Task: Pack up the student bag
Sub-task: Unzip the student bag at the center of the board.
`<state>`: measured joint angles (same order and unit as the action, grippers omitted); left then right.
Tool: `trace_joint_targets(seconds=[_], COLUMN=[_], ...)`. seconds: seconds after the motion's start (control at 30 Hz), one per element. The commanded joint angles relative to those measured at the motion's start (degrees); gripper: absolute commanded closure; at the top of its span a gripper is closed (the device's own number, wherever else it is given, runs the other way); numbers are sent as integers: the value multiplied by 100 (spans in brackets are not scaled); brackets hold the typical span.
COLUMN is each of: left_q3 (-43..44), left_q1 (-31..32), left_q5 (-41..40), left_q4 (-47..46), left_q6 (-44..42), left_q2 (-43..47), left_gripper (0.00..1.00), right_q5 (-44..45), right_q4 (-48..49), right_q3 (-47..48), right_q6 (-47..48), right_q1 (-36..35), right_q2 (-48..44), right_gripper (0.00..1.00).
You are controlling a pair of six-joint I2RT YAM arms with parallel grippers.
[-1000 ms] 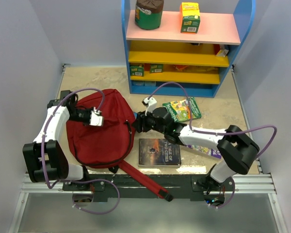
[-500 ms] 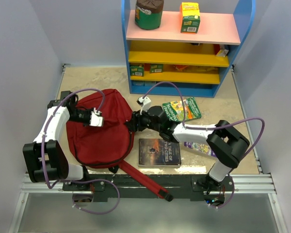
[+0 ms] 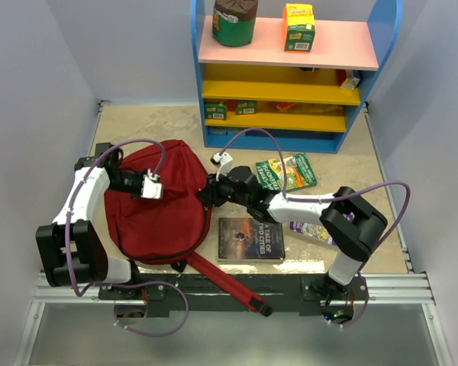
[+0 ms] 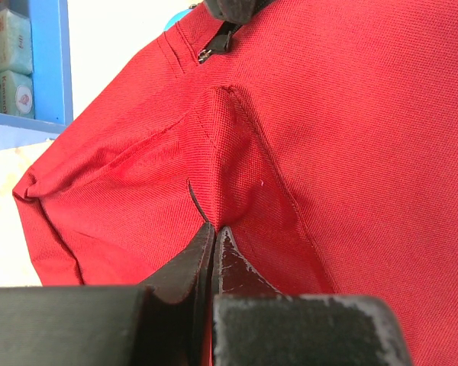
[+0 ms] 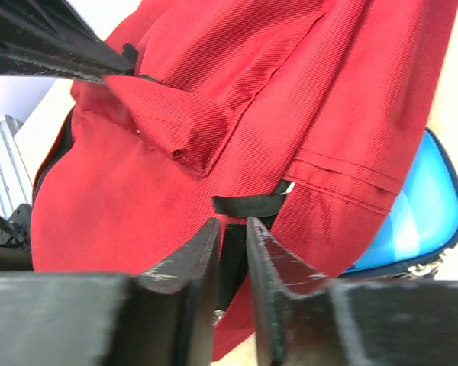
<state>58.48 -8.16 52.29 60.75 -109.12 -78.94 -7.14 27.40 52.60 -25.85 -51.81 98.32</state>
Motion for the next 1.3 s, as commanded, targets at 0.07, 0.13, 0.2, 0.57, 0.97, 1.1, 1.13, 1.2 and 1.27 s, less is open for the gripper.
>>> trace_joint_targets(seconds=[0.07,0.13,0.2,0.57,0.97,1.1,1.13,1.2,1.27], left_q3=[23,14,14,14,49,408,514,760,1173], left_q1=[25,25,25,25,34,34,43,60,121], left_q5=[378,378,387,527,361,466,483,553,694], left_q4=[-2,-2,-11,-633,-1813,-1016,-778,2,575], left_q6=[-22,-22,-13,917,2659,2133,1940,1282,555], left_q2=[177,177,177,168,115,107,89,54,-51], left_gripper=[100,100,100,100,97,52,30,12,0], right_q5=[-139,-104,-42,581,1222,1469,1487,1478,1478], right_q4=[213,257,266,29,38,-199,-226,-313,-349], right_q3=[93,5,-30,-478,-1427,-1419,-1393,-1323,-1253], right_q6=[-26,-52,-61,-26,-755,-808,-808,-817,-808], right_q1=[-101,-119,-154,-847,-1103,-1103,-1103,-1103,-1112], right_q2=[-155,-226,-357,-1043,-1825,-1852,-1843,-1764,-1720], right_gripper=[89,98,100,100,100,100,100,100,100])
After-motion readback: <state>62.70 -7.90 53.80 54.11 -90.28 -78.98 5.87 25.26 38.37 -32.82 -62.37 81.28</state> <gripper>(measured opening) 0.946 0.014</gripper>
